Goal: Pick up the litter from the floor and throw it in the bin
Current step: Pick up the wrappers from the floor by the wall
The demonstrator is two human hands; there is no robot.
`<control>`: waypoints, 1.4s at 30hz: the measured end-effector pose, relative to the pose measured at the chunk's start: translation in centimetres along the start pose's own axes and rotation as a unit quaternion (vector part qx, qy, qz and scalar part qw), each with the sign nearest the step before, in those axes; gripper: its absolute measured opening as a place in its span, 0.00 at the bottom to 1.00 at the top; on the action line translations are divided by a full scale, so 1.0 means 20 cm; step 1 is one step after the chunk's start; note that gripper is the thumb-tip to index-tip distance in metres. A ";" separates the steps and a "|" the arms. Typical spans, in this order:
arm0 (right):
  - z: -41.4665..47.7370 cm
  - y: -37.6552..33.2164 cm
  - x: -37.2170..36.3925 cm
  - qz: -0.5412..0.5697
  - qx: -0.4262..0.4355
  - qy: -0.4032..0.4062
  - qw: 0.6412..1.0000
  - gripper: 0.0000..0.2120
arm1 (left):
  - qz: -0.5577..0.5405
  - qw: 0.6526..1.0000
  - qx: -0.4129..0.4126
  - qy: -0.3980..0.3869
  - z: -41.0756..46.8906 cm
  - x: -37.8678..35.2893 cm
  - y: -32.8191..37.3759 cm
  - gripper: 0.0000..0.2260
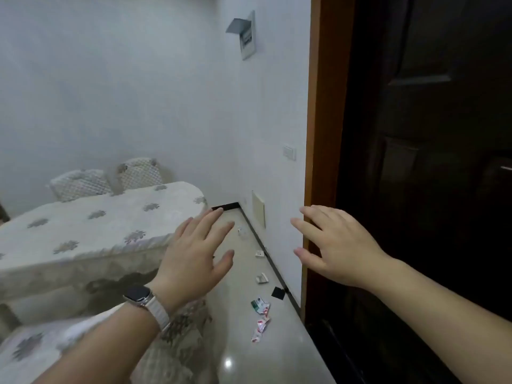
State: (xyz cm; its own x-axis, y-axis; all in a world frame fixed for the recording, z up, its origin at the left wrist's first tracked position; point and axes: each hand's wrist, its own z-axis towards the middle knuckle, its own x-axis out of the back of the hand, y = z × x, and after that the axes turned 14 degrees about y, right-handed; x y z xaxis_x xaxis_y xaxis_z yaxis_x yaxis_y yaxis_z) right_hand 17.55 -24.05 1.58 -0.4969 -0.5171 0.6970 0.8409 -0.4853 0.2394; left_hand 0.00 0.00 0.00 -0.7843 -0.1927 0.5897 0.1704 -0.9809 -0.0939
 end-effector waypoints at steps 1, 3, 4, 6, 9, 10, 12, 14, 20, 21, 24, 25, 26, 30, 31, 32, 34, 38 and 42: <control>0.04 0.01 -0.03 0.004 0.005 -0.012 1.000 0.27 | -0.005 1.000 0.001 -0.009 0.02 -0.04 -0.03 0.23; 0.11 0.02 -0.09 0.004 -0.001 -0.017 1.000 0.27 | -0.008 1.000 0.004 -0.007 0.06 -0.12 -0.08 0.23; 0.14 0.03 -0.14 -0.003 -0.004 -0.018 1.000 0.27 | -0.009 1.000 0.002 -0.011 0.07 -0.17 -0.12 0.23; 0.20 0.04 -0.22 -0.009 -0.001 -0.015 1.000 0.28 | -0.023 1.000 -0.003 -0.017 0.09 -0.27 -0.18 0.23; 0.27 0.04 -0.36 -0.003 0.005 -0.020 1.000 0.28 | -0.038 0.999 -0.009 -0.022 0.09 -0.42 -0.28 0.22; 0.29 0.03 -0.41 -0.002 0.006 -0.025 1.000 0.28 | -0.042 0.999 -0.012 -0.028 0.09 -0.47 -0.31 0.22; 0.32 0.02 -0.51 0.001 0.006 -0.042 0.999 0.28 | -0.054 0.998 -0.019 -0.039 0.09 -0.57 -0.37 0.22; 0.33 0.00 -0.63 0.010 0.008 -0.065 0.998 0.27 | -0.065 0.996 -0.024 -0.048 0.07 -0.68 -0.44 0.22; 0.37 -0.04 -0.97 0.006 -0.023 -0.131 0.991 0.27 | -0.088 0.992 0.006 -0.093 0.00 -1.00 -0.66 0.23; 0.38 -0.04 -1.02 0.008 -0.023 -0.138 0.990 0.27 | -0.090 0.991 0.013 -0.100 -0.01 -1.05 -0.68 0.23; 0.41 0.01 -1.14 0.022 -0.024 -0.142 0.989 0.27 | -0.100 0.988 0.018 -0.118 0.00 -1.19 -0.70 0.23; 0.42 0.03 -1.19 0.028 -0.018 -0.141 0.989 0.27 | -0.100 0.987 0.012 -0.121 0.01 -1.25 -0.70 0.22; 0.42 0.06 -1.24 0.033 -0.012 -0.138 0.990 0.27 | -0.099 0.987 0.006 -0.127 0.03 -1.30 -0.70 0.22; 0.42 0.22 -1.53 0.031 0.015 -0.126 0.991 0.27 | -0.087 0.983 0.017 -0.158 0.10 -1.55 -0.67 0.23; 0.42 0.28 -1.61 0.038 0.021 -0.125 0.991 0.27 | -0.086 0.983 0.026 -0.161 0.13 -1.62 -0.66 0.23; 0.42 0.34 -1.70 0.052 0.026 -0.119 0.991 0.27 | -0.086 0.982 0.036 -0.163 0.17 -1.68 -0.64 0.23; 0.44 0.47 -1.85 0.080 0.027 -0.117 0.989 0.26 | -0.081 0.979 0.051 -0.177 0.24 -1.81 -0.59 0.23; 0.53 0.69 -2.11 0.123 0.029 -0.128 0.984 0.26 | -0.064 0.975 0.071 -0.200 0.38 -2.03 -0.49 0.23; 0.60 0.89 -2.34 0.161 0.048 -0.136 0.976 0.26 | -0.042 0.971 0.093 -0.218 0.47 -2.21 -0.47 0.23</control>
State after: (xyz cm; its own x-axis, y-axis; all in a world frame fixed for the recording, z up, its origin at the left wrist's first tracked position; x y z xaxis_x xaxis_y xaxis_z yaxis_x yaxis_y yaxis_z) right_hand 58.25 0.02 -18.63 -0.1397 -0.4192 0.8971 0.9668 -0.2534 0.0322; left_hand 38.70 17.91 -17.69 -0.4791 -0.0434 0.8767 0.2533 -0.9631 0.0908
